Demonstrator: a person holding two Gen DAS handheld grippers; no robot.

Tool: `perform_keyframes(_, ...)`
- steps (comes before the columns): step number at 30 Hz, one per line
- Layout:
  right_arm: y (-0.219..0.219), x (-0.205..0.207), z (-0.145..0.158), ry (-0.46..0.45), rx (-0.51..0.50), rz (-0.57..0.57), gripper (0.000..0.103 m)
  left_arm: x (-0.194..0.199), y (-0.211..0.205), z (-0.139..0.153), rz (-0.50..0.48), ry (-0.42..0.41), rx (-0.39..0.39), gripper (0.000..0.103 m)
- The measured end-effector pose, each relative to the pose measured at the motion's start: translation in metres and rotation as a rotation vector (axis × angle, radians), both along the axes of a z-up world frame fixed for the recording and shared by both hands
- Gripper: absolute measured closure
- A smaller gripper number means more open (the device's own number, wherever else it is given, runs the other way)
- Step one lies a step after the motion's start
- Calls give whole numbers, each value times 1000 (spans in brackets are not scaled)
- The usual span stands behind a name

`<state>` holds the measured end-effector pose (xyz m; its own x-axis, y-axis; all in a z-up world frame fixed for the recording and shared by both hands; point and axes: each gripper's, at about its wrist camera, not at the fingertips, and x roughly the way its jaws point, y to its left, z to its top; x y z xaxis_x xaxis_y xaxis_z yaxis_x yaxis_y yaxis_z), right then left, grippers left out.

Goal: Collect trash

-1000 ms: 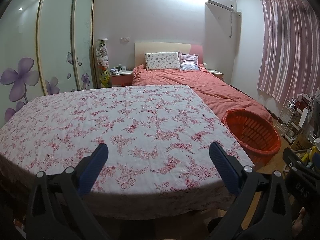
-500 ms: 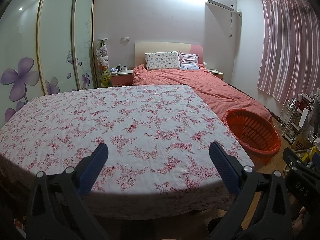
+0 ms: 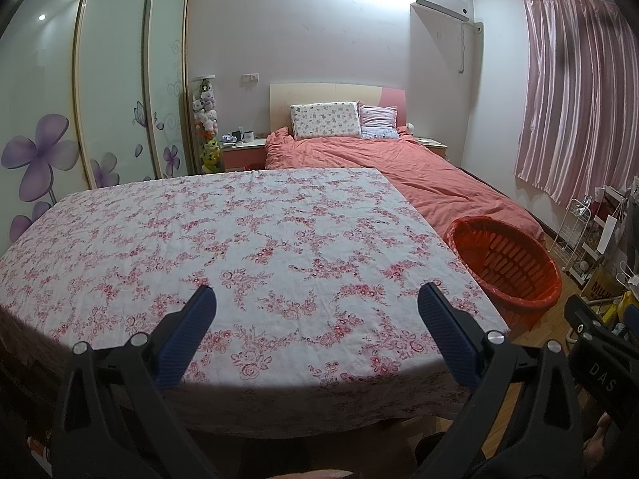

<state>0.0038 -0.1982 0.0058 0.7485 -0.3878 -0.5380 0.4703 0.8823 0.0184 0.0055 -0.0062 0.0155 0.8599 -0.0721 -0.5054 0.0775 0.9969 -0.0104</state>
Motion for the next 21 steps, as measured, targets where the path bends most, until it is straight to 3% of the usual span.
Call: perform_keyframes(21, 0, 0, 1, 1, 0, -1, 2, 0, 1, -1, 2, 2, 2, 4)
